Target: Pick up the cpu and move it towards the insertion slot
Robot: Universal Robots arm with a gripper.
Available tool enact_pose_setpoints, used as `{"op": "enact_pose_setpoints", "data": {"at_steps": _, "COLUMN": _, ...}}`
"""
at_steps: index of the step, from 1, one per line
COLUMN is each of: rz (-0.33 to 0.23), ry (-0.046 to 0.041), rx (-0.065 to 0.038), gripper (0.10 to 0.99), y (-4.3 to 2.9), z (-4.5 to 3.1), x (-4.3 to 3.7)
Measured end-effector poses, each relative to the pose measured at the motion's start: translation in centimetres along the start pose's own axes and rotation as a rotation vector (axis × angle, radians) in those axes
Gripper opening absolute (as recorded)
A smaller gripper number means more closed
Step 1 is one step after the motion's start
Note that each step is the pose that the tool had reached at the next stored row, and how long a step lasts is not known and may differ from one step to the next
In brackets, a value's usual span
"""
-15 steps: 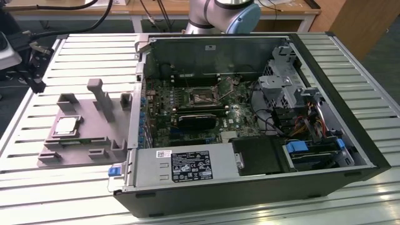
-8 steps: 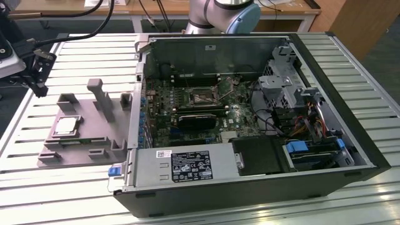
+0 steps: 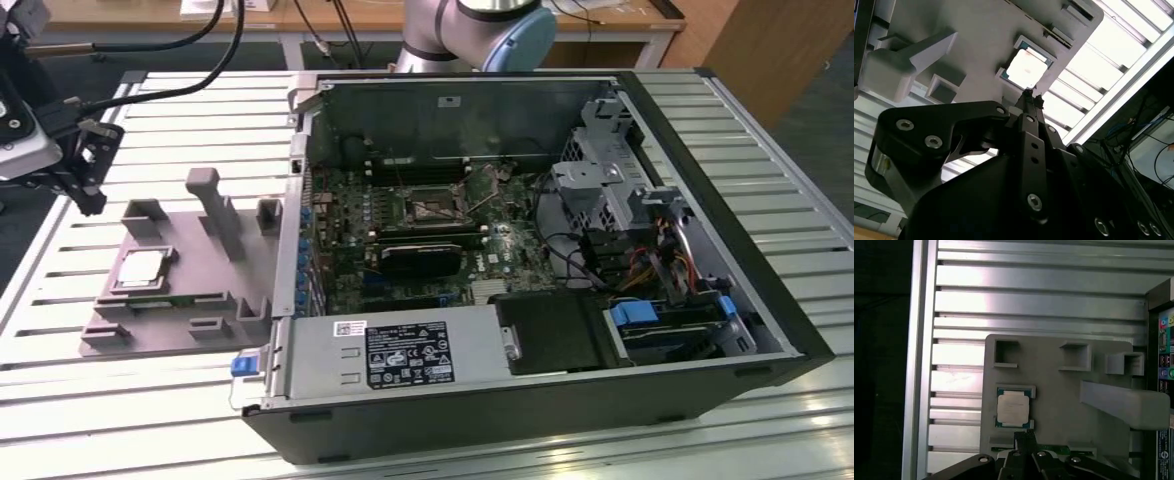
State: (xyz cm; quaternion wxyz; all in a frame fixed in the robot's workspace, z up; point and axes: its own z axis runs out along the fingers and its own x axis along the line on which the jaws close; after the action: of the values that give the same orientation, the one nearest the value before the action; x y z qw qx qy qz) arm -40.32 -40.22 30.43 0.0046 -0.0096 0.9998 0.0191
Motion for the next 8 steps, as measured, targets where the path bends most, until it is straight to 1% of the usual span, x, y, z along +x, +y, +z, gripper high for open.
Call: {"op": "enact_pose_setpoints", "data": {"at_steps": 8, "rz": 0.0, "ry": 0.0, "rx": 0.0, "gripper": 0.102, "y": -0.05, "z": 1.42, "x": 0.46}}
